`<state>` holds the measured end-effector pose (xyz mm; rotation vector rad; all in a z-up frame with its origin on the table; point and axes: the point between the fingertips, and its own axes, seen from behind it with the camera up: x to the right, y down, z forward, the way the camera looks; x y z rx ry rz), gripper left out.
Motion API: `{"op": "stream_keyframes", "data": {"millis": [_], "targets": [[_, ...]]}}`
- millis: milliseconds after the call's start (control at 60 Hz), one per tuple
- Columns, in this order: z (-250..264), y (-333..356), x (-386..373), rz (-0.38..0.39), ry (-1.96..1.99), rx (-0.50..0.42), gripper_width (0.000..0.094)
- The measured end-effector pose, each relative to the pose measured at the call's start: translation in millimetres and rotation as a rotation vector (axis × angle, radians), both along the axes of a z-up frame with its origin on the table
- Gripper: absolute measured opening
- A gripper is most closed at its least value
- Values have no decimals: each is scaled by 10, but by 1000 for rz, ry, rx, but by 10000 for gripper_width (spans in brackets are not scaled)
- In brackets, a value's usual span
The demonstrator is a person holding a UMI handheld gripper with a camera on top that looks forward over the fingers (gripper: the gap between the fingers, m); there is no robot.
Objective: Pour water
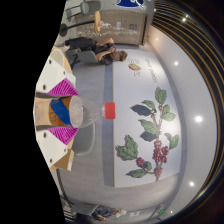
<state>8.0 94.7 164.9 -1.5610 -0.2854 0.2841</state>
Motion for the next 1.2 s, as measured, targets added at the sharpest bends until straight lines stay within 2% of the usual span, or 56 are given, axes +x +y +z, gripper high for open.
{"op": "stream_keyframes", "data": {"millis": [33,50,67,150,167,317,350,467,533,583,650,800,950,1200], "targets": [[-44,-8,16,18,-2,-23,363],[-265,-18,-163,14,1,-27,367],[-282,-43,-221,18,16,-8,367],[-145,-8,93,36,36,-15,367],[-251,19,-109,24,45,-9,367],[-135,-63,22,45,52,-11,391],[-134,-71,26,45,48,-10,451],[-150,-71,10,45,10,-6,576],[-199,-88,81,29,-30,-28,877],[-164,-132,132,16,-33,-23,832],[-169,-182,220,15,-30,-12,851],[-214,-648,467,50,-23,-49,863],[-321,-1282,854,57,-28,-60,864],[-562,-1804,1358,7,-19,-74,860]]}}
